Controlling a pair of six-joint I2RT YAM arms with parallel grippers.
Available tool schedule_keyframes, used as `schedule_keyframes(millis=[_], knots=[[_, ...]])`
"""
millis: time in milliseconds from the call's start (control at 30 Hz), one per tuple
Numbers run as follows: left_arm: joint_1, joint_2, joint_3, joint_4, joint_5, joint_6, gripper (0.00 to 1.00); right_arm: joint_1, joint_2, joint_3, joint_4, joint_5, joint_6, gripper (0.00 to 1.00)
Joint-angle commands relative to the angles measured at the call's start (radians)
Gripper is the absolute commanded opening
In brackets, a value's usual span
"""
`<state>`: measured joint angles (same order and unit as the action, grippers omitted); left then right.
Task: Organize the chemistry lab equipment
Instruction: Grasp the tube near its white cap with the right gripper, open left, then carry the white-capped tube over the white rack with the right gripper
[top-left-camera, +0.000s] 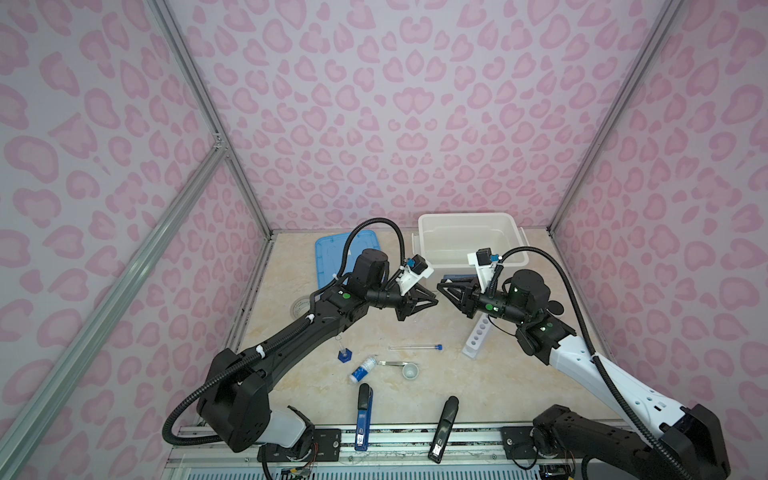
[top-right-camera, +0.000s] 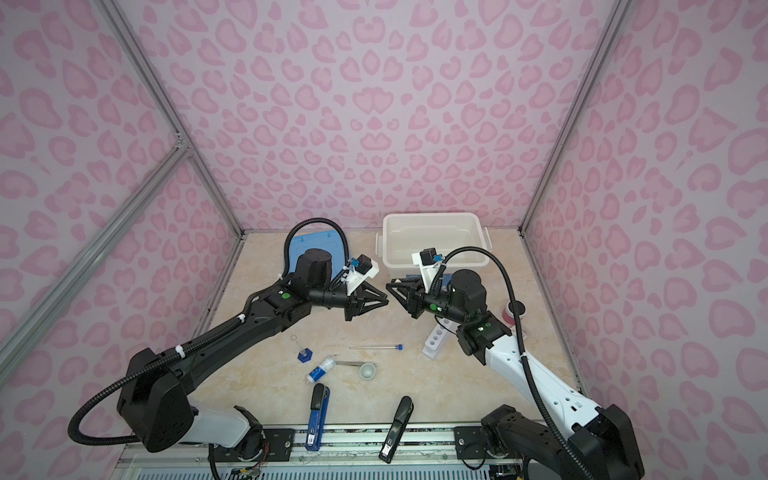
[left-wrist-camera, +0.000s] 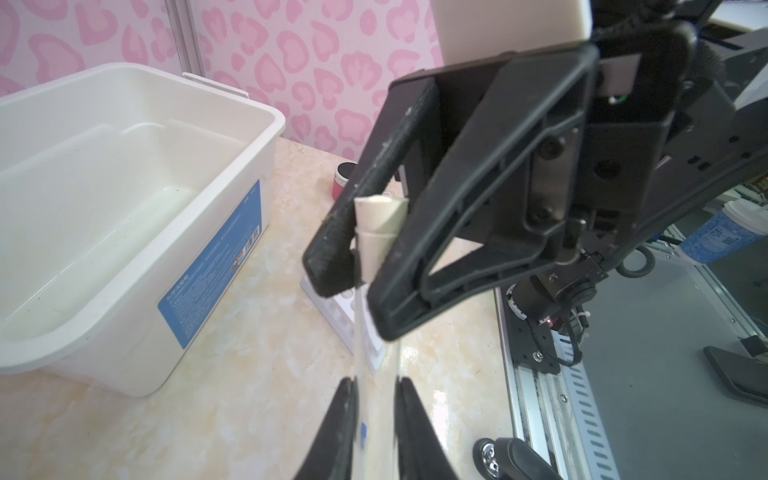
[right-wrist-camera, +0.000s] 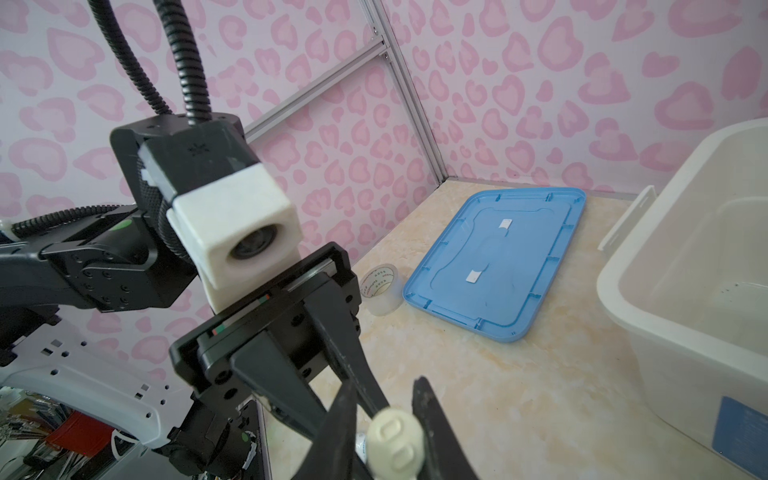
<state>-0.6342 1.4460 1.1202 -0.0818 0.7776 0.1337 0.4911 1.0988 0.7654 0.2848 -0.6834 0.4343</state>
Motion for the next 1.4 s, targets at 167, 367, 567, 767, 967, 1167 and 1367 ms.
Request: schedule_keyframes(millis=[167, 367, 567, 767, 967, 1167, 1367], knots=[[0.002, -0.012, 0.003, 0.018, 0.002, 0.007, 0.2, 0.007, 0.001, -0.01, 0.029, 0.005, 0.004, 0.16], [0.002, -0.007, 0.003, 0.017, -0.012, 0.005, 0.35, 0.01, 0.0, -0.007, 0.016, 0.027, 0.0, 0.14], [0.002, -0.018, -0.003, 0.025, -0.051, 0.001, 0.69, 0.011, -0.022, 0.005, -0.076, 0.092, -0.045, 0.13], [0.002, -0.053, -0.03, 0.05, -0.142, -0.003, 0.73, 0.011, -0.124, 0.04, -0.376, 0.355, -0.185, 0.12], [0.002, -0.058, -0.048, 0.087, -0.191, -0.029, 0.73, -0.009, -0.243, 0.019, -0.528, 0.576, -0.222, 0.12], [0.002, -0.064, -0.055, 0.1, -0.198, -0.04, 0.72, -0.009, -0.318, -0.026, -0.594, 0.678, -0.226, 0.12], [0.002, -0.07, -0.057, 0.102, -0.198, -0.045, 0.72, -0.008, -0.368, -0.087, -0.572, 0.805, -0.231, 0.14]])
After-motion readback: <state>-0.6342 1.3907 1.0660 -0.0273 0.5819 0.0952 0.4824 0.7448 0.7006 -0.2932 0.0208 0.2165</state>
